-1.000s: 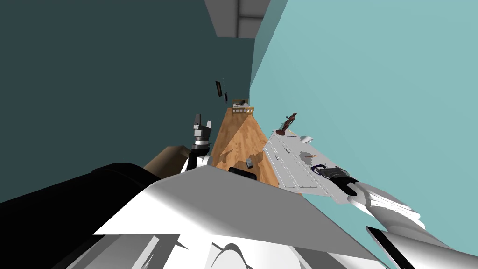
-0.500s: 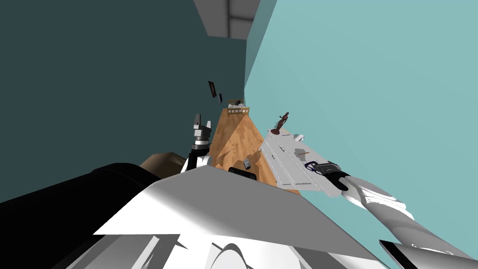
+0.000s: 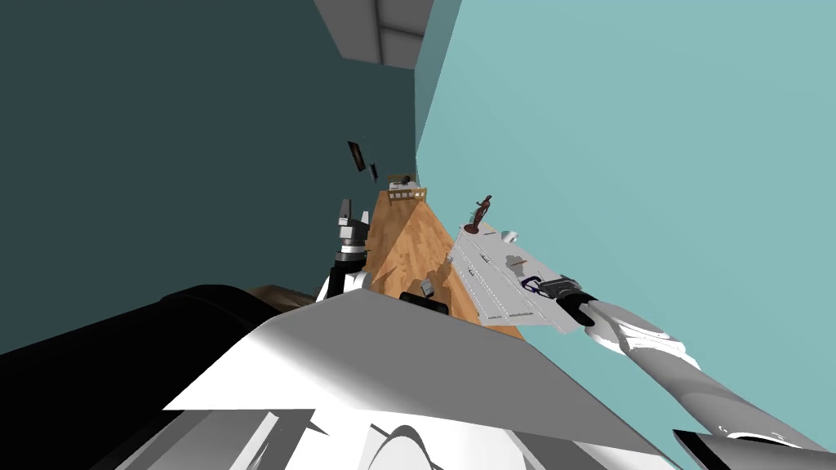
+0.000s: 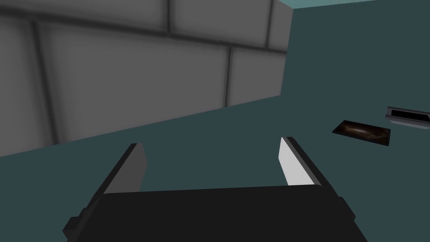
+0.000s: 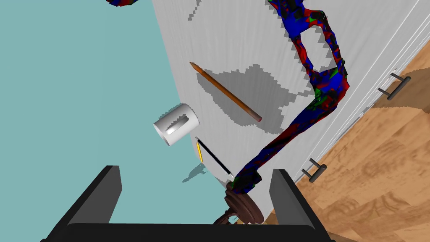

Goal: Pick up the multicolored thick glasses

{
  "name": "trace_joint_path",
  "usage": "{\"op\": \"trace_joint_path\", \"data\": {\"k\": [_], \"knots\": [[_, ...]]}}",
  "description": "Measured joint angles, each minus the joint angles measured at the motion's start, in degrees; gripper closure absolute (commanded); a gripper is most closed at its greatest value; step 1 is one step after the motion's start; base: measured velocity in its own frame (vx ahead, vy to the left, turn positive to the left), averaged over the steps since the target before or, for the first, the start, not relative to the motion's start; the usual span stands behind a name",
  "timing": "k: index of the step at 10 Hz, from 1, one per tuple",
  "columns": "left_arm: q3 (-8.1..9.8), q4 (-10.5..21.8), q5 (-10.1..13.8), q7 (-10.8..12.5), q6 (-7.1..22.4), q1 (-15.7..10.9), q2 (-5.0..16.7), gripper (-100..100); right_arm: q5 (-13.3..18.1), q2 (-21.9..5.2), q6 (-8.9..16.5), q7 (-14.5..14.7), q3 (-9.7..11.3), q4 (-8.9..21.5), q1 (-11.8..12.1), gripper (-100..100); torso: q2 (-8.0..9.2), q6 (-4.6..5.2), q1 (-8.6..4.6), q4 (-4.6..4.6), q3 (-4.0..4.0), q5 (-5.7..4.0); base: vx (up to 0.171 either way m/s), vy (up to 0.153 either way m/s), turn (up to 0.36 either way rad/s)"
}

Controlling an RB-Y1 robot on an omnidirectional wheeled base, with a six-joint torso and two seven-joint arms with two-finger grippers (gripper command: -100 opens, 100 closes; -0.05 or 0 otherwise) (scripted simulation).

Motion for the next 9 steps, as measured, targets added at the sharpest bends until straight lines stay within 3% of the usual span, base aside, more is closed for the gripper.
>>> {"op": "trace_joint_path", "data": {"k": [2, 3, 5, 6, 9], "knots": [[-0.01, 0.0, 0.0, 0.0, 0.0, -0.01, 0.0, 0, -0.55, -0.83, 1.15, -0.67, 0.97, -3.52, 0.93, -100, 0.34, -0.01, 0.13, 0.07, 0.19, 0.02, 0.031, -0.01, -0.119], [0.0, 0.0, 0.0, 0.0, 0.0, 0.0, 0.0, 0, -1.37, -1.67, 2.97, -1.46, 3.46, -6.5, 1.19, -100, 0.26, 0.08, 0.06, 0.06, 0.16, 0.02, 0.122, -0.028, -0.359], [0.0, 0.0, 0.0, 0.0, 0.0, 0.0, 0.0, 0, -1.69, -1.98, 4.95, -1.68, 5.94, -10.14, 1.27, -100, 0.03, -0.02, 0.06, 0.01, 0.02, 0.01, 0.126, -0.012, -0.195], [0.0, 0.0, 0.0, 0.0, 0.0, 0.01, 0.0, 0, -2.7, -3.25, 6.22, -2.25, 8.14, -12.58, 1.32, -100, -0.02, 0.04, 0.07, 0.0, -0.01, 0.02, 0.111, -0.006, -0.137], [0.0, 0.0, 0.0, 0.0, 0.0, 0.0, 0.0, 0, -2.3, -2.47, 7.3, -2.34, 10.31, -14.7, 0.98, -100, 0.2, 0.07, 0.0, 0.04, 0.12, 0.0, 0.061, -0.011, -0.146]]}}
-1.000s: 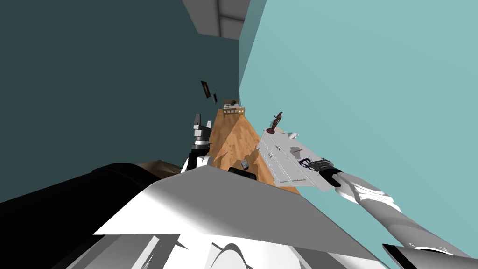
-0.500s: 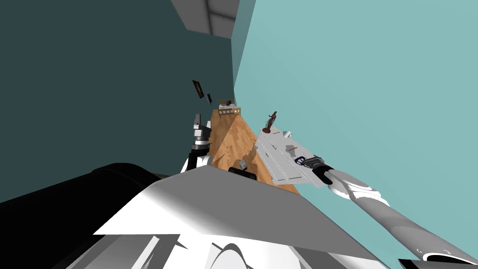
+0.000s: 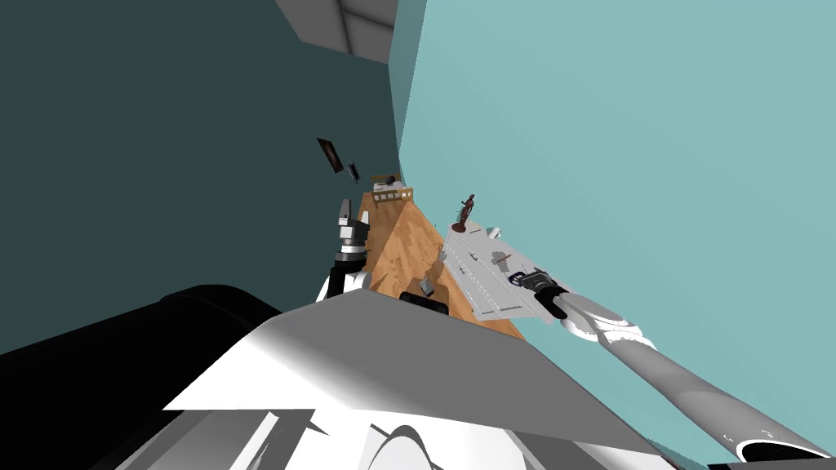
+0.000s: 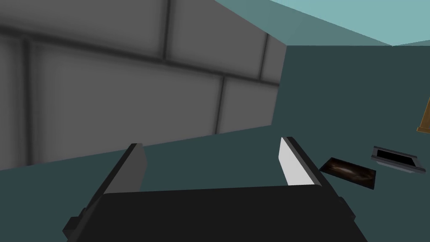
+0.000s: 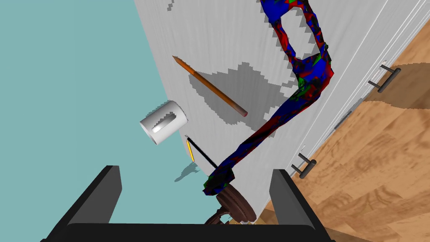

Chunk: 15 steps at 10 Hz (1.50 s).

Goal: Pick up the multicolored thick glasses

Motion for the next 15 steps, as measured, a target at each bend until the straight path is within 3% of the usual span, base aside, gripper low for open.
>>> {"op": "trace_joint_path", "data": {"k": [4, 5, 9, 10, 11, 12, 15], "knots": [[-0.01, 0.0, 0.0, 0.0, 0.0, -0.01, 0.0, 0, -1.19, -1.95, 3.25, -1.1, 3.52, -6.98, 1.39, -100, -0.01, -0.1, 0.1, 0.0, -0.01, 0.02, 0.054, 0.003, -0.093], [-0.01, 0.0, 0.0, 0.0, 0.0, -0.02, 0.0, 0, -1.14, -1.92, 3.32, -1.14, 3.56, -7.16, 1.44, 100, 0.1, -0.11, 0.09, 0.02, 0.05, 0.02, 0.006, 0.001, 0.002], [-0.01, 0.0, 0.0, 0.0, 0.0, -0.02, 0.0, 0, -1.18, -1.91, 3.27, -1.19, 3.5, -7.21, 1.37, 100, 0.16, -0.1, -0.04, -0.01, 0.06, -0.04, 0.0, 0.0, 0.0], [-0.01, 0.0, 0.0, 0.0, 0.0, -0.02, 0.0, 0, -1.18, -1.91, 3.26, -1.2, 3.5, -7.22, 1.37, 0, 0.16, -0.1, -0.04, -0.01, 0.06, -0.04, 0.0, 0.0, 0.0], [-0.01, 0.0, 0.0, 0.0, 0.0, -0.02, 0.0, 0, -1.18, -1.9, 3.26, -1.2, 3.51, -7.22, 1.37, 100, 0.16, -0.1, -0.04, -0.01, 0.06, -0.04, -0.073, 0.006, 0.258], [-0.02, 0.01, 0.0, 0.0, 0.01, -0.04, 0.0, 0, -0.96, -1.34, 2.64, -0.89, 2.7, -5.52, 0.94, 100, 0.29, -0.26, 0.01, 0.04, 0.14, -0.04, -0.18, 0.0, 0.409], [-0.02, 0.01, 0.0, 0.0, 0.01, -0.05, 0.0, 0, 0.41, 0.32, -1.56, 0.32, -2.28, 0.58, -0.05, 100, 0.64, -0.17, 0.03, 0.12, 0.35, 0.0, -0.118, 0.005, 0.201]]}}
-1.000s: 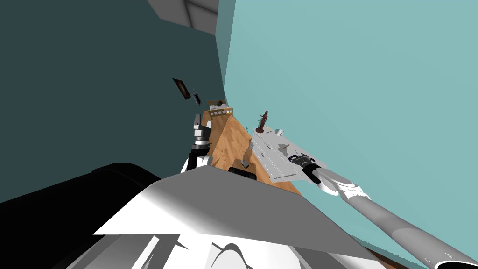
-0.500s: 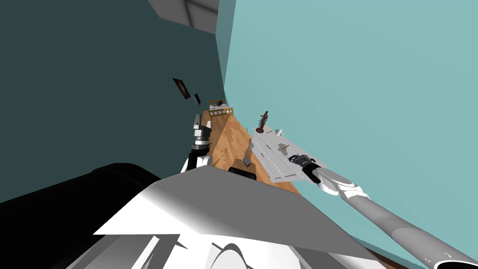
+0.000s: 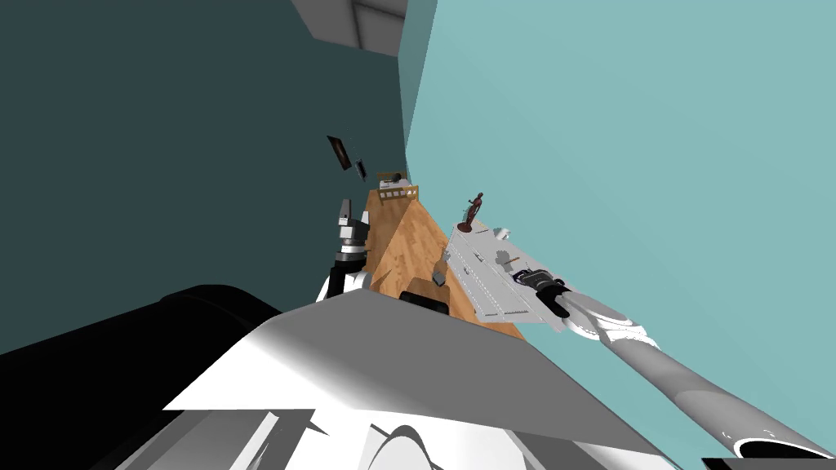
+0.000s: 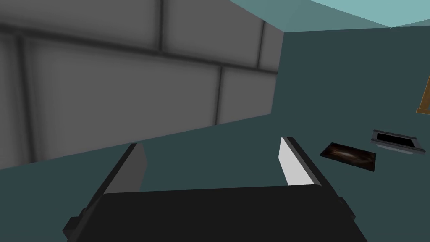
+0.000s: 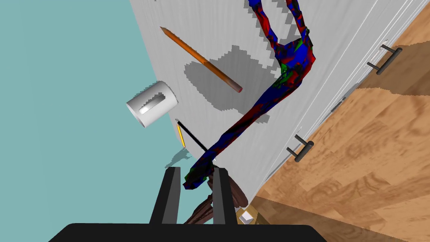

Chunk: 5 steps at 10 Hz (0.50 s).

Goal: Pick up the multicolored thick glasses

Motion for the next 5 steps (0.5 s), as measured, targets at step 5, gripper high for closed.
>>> {"op": "trace_joint_path", "data": {"k": [5], "knots": [[0.01, 0.0, 0.0, 0.0, 0.0, 0.02, 0.0, 0, 1.55, 1.7, -4.3, 1.45, -7.03, 9.7, -0.06, 100, -0.09, 0.14, 0.03, -0.02, -0.04, 0.04, -0.094, 0.023, 0.186]]}}
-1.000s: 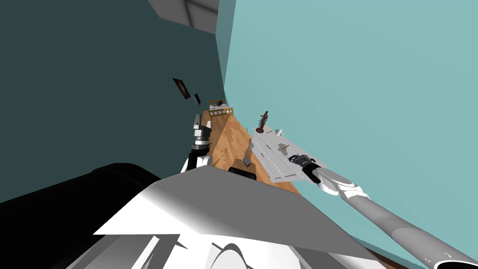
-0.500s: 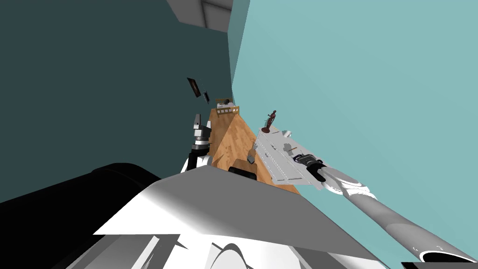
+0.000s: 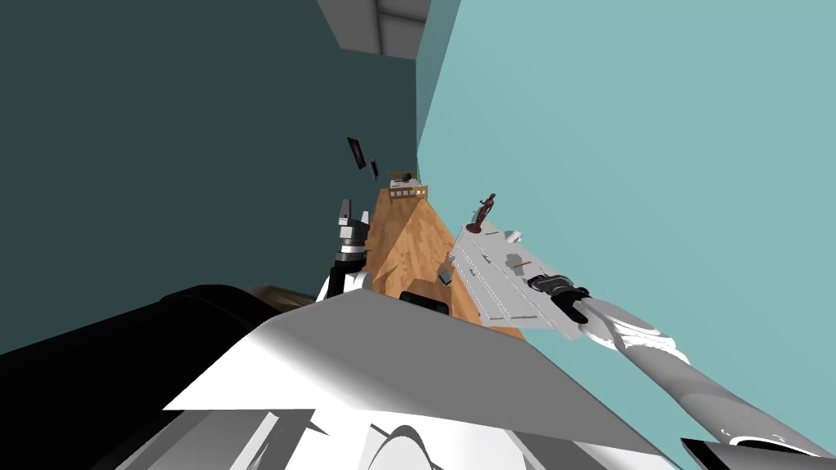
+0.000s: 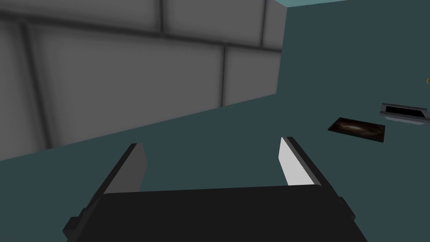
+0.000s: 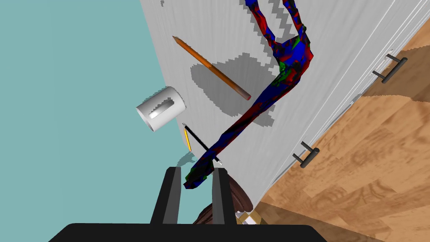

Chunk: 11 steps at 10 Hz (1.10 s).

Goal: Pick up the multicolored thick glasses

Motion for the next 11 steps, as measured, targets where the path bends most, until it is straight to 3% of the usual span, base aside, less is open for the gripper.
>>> {"op": "trace_joint_path", "data": {"k": [2, 6, 8, 11], "knots": [[0.0, 0.0, 0.0, 0.0, 0.0, 0.0, 0.0, 0, 0.07, 0.06, -1.3, -0.15, -1.35, 2.53, -0.58, 100, -0.02, -0.04, 0.03, 0.0, -0.01, 0.01, -0.056, 0.012, 0.089], [0.0, 0.0, 0.0, 0.0, 0.0, -0.01, 0.0, 0, 2.03, 2.46, -5.76, 2.0, -7.73, 10.89, -1.49, 100, -0.02, -0.13, 0.04, 0.0, -0.01, 0.0, -0.083, 0.025, 0.195], [0.01, 0.0, 0.0, 0.0, 0.0, 0.01, 0.0, 0, 1.77, 1.74, -5.62, 0.72, -7.35, 11.22, -0.75, 100, -0.11, 0.08, -0.02, -0.02, -0.06, 0.05, -0.052, 0.018, 0.082], [0.01, 0.0, 0.0, 0.0, 0.0, 0.01, 0.0, 0, 2.47, 2.42, -7.22, 0.8, -9.58, 14.12, -0.98, 100, -0.16, 0.05, 0.01, -0.03, -0.09, 0.07, -0.035, 0.016, 0.054]]}}
